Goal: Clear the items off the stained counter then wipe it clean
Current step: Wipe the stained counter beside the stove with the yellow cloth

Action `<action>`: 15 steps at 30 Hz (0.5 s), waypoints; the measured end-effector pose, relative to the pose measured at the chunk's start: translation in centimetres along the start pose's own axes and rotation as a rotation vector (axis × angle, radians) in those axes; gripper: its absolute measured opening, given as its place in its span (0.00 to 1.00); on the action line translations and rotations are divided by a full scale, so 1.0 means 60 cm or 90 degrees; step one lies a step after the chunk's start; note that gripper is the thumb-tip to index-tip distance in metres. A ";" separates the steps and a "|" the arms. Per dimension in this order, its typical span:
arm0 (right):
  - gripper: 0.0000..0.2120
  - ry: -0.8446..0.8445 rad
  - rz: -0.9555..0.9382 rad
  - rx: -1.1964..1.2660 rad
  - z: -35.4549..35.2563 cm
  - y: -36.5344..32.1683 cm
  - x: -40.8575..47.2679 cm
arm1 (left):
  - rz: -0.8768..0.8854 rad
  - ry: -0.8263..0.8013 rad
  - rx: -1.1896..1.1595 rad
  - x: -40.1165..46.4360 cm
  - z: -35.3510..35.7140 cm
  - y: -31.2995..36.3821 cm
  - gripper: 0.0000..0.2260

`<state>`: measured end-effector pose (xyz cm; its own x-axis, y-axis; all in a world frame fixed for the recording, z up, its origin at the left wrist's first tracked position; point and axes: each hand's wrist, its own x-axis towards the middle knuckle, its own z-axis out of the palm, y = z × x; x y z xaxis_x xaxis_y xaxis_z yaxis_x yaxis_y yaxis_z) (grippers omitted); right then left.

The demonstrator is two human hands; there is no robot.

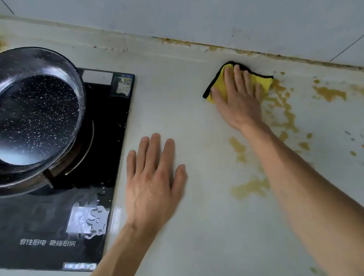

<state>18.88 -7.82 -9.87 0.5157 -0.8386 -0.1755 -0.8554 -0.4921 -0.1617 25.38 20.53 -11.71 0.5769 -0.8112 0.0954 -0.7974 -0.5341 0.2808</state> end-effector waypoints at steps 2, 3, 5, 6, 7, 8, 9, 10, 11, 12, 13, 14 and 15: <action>0.35 0.009 0.024 0.002 0.011 -0.006 -0.043 | 0.006 0.006 0.001 0.001 -0.002 0.002 0.26; 0.36 0.016 0.009 -0.007 0.016 -0.009 -0.071 | 0.008 0.008 0.002 0.002 -0.002 0.003 0.26; 0.36 0.018 -0.057 -0.012 0.028 -0.010 -0.143 | 0.007 0.011 0.005 0.003 -0.003 0.002 0.26; 0.37 0.015 -0.095 -0.010 0.035 -0.003 -0.180 | 0.006 0.010 0.007 0.002 -0.002 0.001 0.26; 0.36 0.009 -0.126 -0.014 0.041 0.008 -0.209 | 0.006 0.009 0.008 0.002 -0.002 0.001 0.26; 0.36 0.000 -0.143 -0.025 0.043 0.023 -0.223 | 0.007 0.009 0.009 0.002 -0.002 0.001 0.26; 0.36 -0.006 -0.145 -0.030 0.040 0.037 -0.219 | 0.007 0.010 0.007 0.002 -0.002 0.001 0.26; 0.36 -0.005 -0.130 -0.032 0.033 0.045 -0.200 | 0.010 0.013 0.005 0.003 -0.003 0.002 0.26; 0.36 -0.010 -0.103 -0.027 0.023 0.046 -0.177 | 0.014 0.014 0.005 0.003 -0.005 0.003 0.25; 0.36 -0.015 -0.072 -0.019 0.014 0.042 -0.150 | 0.016 0.014 0.005 0.002 -0.007 0.006 0.25; 0.36 -0.023 -0.047 -0.011 0.008 0.036 -0.128 | 0.017 0.012 0.004 0.002 -0.010 0.007 0.25; 0.35 -0.027 -0.031 -0.004 0.005 0.028 -0.118 | 0.018 0.005 0.001 0.003 -0.013 0.008 0.25; 0.35 -0.029 -0.027 0.003 0.008 0.021 -0.122 | 0.018 -0.006 -0.003 0.003 -0.017 0.008 0.24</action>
<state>14.08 -2.21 -9.25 0.5533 -0.8055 -0.2119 -0.8325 -0.5261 -0.1739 25.27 20.33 -10.60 0.5527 -0.8280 0.0944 -0.8125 -0.5102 0.2819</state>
